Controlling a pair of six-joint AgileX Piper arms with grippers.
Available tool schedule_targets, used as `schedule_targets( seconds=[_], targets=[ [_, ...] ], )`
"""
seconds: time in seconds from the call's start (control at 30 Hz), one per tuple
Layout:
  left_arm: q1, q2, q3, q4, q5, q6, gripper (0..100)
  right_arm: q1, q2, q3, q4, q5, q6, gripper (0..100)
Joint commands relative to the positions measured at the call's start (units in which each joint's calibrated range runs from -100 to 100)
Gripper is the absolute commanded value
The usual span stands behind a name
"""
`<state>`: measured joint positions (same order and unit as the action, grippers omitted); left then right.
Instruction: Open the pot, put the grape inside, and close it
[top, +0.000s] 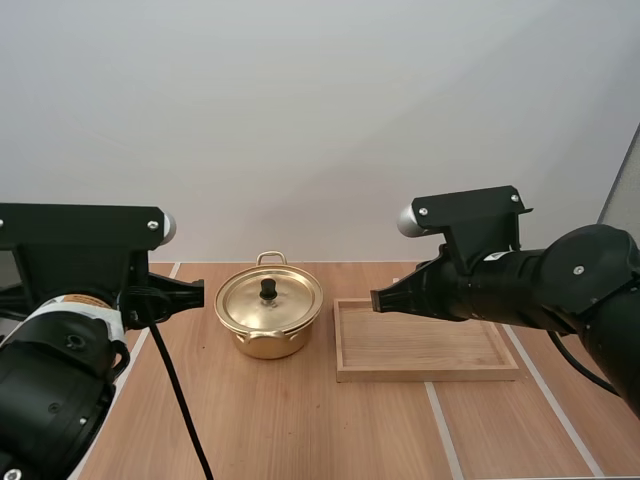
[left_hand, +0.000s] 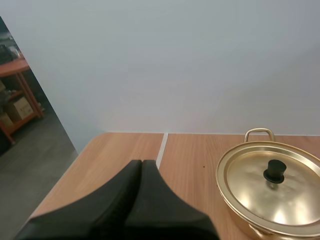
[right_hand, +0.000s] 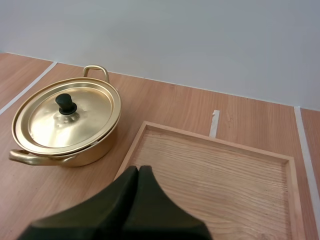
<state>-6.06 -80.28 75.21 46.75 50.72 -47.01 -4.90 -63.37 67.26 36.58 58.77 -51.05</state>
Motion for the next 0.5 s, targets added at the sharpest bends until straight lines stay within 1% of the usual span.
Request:
schedule_targets(
  seconds=[0.0,0.07,0.1,0.23,0.3,0.37,0.47],
  targets=[
    [-0.01,-0.41,0.14,5.39,-5.02,-1.45,1,-0.13,-0.67,0.27,0.46,-2.07,-0.75,0],
    [-0.01,-0.41,0.14,4.19,-3.89,-3.67,1,-0.13,-0.67,0.27,0.46,-2.07,-0.75,0],
    [-0.01,-0.41,0.28,2.61,-2.84,-4.66,1,-0.13,-0.67,0.27,0.62,-2.07,-0.75,0],
    [0.50,-0.41,1.92,1.59,-3.60,-4.89,1,-0.13,-0.67,0.27,1.00,-1.32,-0.75,0],
    [0.50,-0.41,3.34,1.59,-3.65,-5.04,1,-0.13,-0.67,0.38,1.19,-0.12,-0.75,0],
    [0.50,-0.41,5.81,1.59,-5.68,-5.18,1,-0.13,-0.67,0.68,1.31,-0.12,-0.75,0],
    [0.50,-0.41,10.74,1.95,-12.87,-6.89,1,-0.13,-0.67,2.59,1.31,-2.52,-0.75,0]
  ],
)
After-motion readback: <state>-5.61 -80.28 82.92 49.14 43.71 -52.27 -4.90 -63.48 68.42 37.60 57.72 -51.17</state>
